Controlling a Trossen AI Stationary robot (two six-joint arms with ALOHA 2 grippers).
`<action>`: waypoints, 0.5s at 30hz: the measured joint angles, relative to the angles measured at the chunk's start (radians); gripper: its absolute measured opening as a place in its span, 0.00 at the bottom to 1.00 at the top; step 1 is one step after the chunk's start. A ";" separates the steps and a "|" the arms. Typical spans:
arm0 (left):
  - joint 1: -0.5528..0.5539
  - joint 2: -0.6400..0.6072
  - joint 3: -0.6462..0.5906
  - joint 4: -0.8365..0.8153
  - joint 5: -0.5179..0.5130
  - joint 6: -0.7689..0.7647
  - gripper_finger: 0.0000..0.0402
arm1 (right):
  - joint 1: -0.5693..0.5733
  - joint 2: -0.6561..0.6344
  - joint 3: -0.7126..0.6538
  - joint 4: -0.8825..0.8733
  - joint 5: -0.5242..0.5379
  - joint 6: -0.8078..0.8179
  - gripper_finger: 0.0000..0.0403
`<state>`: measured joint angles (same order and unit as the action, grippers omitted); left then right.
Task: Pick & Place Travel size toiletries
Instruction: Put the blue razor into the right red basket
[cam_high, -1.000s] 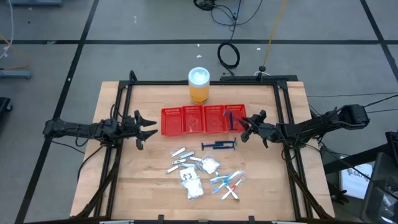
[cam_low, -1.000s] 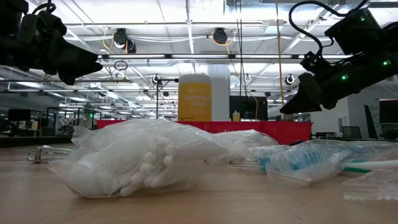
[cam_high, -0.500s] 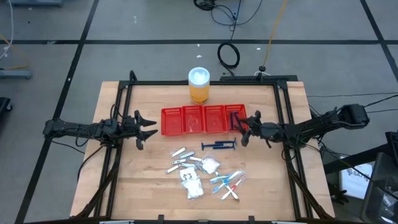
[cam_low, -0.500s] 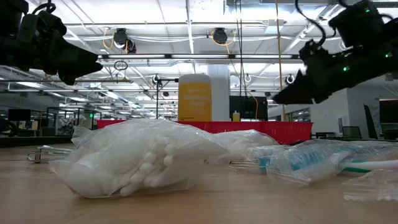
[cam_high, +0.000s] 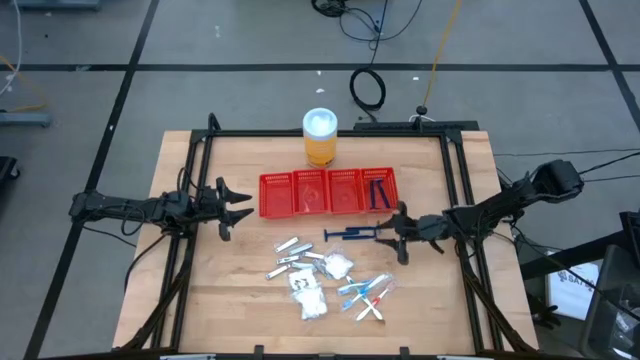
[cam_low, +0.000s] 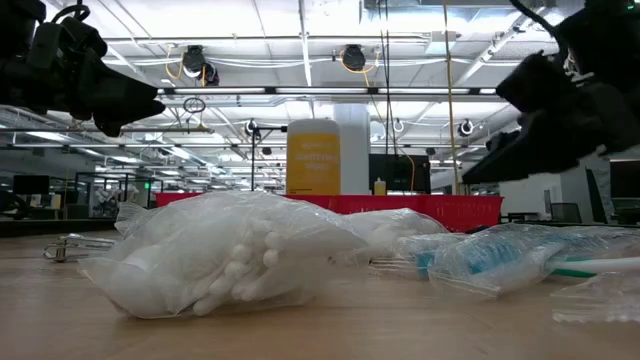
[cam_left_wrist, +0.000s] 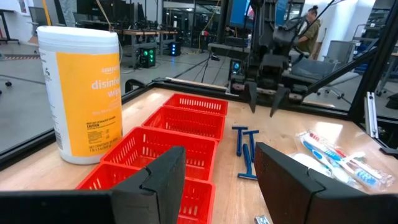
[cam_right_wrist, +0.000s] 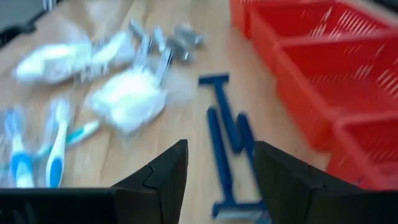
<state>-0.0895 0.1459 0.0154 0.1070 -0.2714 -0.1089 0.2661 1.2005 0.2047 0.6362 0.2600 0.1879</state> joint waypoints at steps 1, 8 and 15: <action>0.000 0.000 0.000 0.001 0.000 0.000 0.46 | 0.006 0.022 0.001 0.003 0.000 0.006 0.43; 0.000 0.000 0.000 0.001 0.000 0.000 0.46 | 0.024 0.168 0.117 -0.066 0.000 -0.035 0.42; 0.000 0.000 0.000 0.001 0.000 0.000 0.46 | 0.007 0.281 0.343 -0.443 -0.001 -0.123 0.42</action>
<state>-0.0895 0.1455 0.0154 0.1079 -0.2716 -0.1089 0.2728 1.4816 0.5481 0.1933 0.2591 0.0646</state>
